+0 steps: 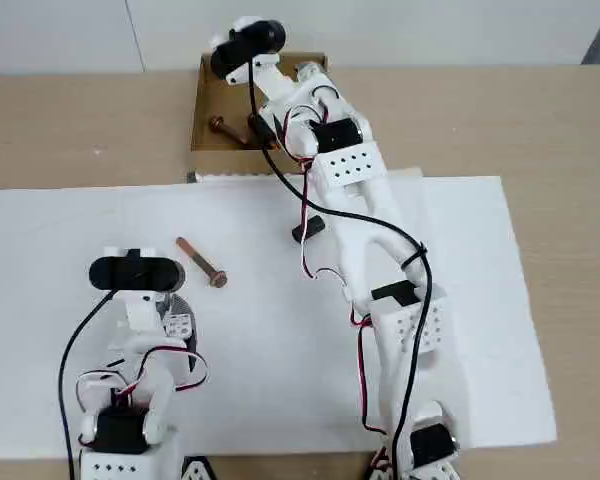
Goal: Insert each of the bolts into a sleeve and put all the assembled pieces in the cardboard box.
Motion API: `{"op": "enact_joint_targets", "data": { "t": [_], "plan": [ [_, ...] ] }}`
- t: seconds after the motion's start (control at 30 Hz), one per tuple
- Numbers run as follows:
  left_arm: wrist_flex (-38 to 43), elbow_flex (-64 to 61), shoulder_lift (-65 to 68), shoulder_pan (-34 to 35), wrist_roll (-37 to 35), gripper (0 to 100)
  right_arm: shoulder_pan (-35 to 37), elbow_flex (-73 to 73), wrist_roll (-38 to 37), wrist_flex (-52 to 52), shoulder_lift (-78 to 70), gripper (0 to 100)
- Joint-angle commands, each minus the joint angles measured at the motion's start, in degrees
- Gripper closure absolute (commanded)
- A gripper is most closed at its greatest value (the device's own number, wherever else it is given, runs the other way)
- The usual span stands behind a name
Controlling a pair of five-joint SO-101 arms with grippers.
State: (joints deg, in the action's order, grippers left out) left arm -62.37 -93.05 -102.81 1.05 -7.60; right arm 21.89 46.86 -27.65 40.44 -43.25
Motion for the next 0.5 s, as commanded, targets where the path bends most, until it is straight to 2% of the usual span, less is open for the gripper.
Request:
{"op": "enact_joint_targets", "data": {
  "t": [0.0,0.13,0.3,0.47],
  "plan": [
    [1.32,0.22,-0.35,0.18,0.44,99,-0.13,3.60,-0.18,1.01,1.89,83.3],
    [1.32,0.22,-0.35,0.18,0.44,99,-0.04,6.51,0.35,7.25,4.00,84.8],
    [1.32,0.22,-0.35,0.00,0.44,99,-0.04,8.62,3.60,14.37,9.01,99.8],
    [1.32,0.22,-0.35,-0.09,0.44,99,-0.04,8.88,3.69,21.23,15.25,99.6]
  ]
}}
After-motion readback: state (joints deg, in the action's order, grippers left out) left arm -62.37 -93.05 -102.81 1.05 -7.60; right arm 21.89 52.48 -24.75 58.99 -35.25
